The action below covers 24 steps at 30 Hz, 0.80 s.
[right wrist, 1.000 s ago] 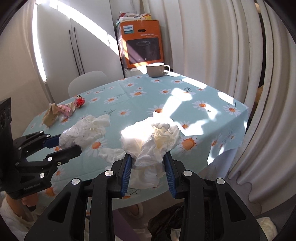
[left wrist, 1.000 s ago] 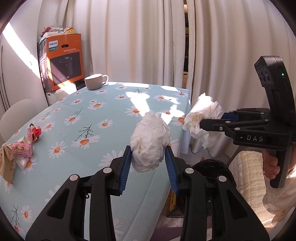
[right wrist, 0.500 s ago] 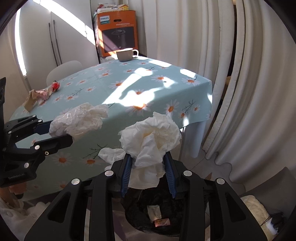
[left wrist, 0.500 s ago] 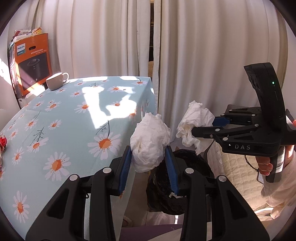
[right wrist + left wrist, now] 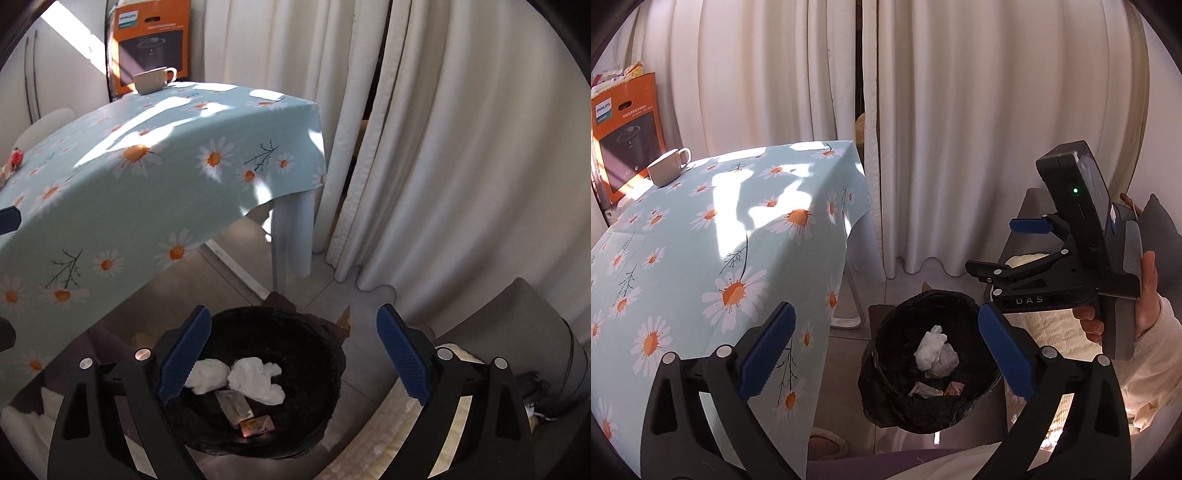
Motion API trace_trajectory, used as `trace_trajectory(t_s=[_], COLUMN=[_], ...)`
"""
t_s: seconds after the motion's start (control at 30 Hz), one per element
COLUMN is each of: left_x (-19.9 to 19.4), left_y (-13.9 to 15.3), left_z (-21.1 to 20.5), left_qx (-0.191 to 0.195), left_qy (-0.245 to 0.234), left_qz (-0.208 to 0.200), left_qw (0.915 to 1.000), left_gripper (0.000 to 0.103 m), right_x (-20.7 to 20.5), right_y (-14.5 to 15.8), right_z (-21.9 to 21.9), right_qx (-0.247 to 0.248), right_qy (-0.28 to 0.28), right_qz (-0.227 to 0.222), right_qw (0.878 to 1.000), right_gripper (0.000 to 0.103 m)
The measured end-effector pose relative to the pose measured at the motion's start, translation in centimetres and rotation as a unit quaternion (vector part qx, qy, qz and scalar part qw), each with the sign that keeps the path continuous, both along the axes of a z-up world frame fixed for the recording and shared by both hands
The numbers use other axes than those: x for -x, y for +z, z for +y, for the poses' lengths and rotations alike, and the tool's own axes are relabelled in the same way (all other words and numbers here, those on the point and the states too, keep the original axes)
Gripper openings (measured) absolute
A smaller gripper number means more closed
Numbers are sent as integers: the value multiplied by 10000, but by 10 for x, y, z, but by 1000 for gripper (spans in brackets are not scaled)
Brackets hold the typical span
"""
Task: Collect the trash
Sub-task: 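Open both grippers to drop the tissues into the bin, then move both open tools back over the table toward the remaining trash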
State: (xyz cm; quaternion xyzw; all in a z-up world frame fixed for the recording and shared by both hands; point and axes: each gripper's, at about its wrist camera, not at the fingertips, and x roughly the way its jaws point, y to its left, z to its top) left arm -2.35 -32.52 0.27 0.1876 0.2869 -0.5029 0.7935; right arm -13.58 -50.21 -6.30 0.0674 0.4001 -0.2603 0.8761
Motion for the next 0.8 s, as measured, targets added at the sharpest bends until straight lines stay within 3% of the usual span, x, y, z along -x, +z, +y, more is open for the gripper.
trace_trajectory(t_s=[0.37,0.8], left_x=[-23,-36], left_y=[5,16], left_z=[28,71], left_qx=[196,302], left_qy=[565,1142], left_qz=[60,41], left_qw=[9982,9930], left_gripper=[97,97], right_x=[-20,-50], right_y=[-6,31], right_z=[19,62], right_qx=[-62,-156], right_qy=[419,1163], right_qz=[136,-249], right_qw=[9990,9928], right_gripper=[87,89])
